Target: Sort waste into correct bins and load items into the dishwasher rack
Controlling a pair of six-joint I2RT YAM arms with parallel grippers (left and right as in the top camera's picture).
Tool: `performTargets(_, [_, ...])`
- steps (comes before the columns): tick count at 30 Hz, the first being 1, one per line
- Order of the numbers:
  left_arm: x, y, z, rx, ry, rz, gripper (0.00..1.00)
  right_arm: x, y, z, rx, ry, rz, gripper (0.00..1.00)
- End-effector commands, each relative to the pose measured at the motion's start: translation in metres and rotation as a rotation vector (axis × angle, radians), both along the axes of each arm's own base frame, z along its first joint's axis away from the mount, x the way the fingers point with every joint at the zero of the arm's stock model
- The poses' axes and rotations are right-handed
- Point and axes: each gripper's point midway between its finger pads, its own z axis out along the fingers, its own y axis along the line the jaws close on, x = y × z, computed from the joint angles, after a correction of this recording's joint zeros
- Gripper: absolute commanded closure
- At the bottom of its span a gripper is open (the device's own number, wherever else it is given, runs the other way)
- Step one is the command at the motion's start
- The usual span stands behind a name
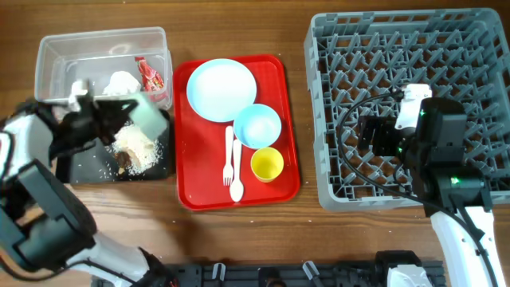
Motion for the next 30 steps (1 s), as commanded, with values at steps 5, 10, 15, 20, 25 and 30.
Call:
performTargets(5, [0.073,-0.149,0.028,0.825,-0.307,-0.253,0.96,0.003,0.0,0.009,-0.003,-0.024,0.008,0.0])
performTargets(10, [0.098,-0.211,-0.026,1.266,-0.361,-0.234,0.96,0.003,0.0,0.009,-0.003,-0.024,0.008,0.0])
performTargets(15, [0.101,-0.218,-0.092,1.37,-0.269,-0.301,0.8,0.003,0.0,0.009,-0.002,-0.023,0.008,0.0])
performTargets(20, [0.091,-0.214,-0.083,1.374,-0.25,-0.317,0.61,0.002,0.0,0.009,-0.003,-0.02,0.008,0.0])
performTargets(25, [0.024,-0.227,-0.017,1.228,-0.269,-0.441,0.52,0.002,0.0,0.008,-0.003,-0.019,0.008,0.0])
performTargets(30, [-0.058,-0.248,-0.049,1.145,-0.062,-0.694,0.52,0.002,0.0,0.008,-0.003,-0.019,0.008,0.0])
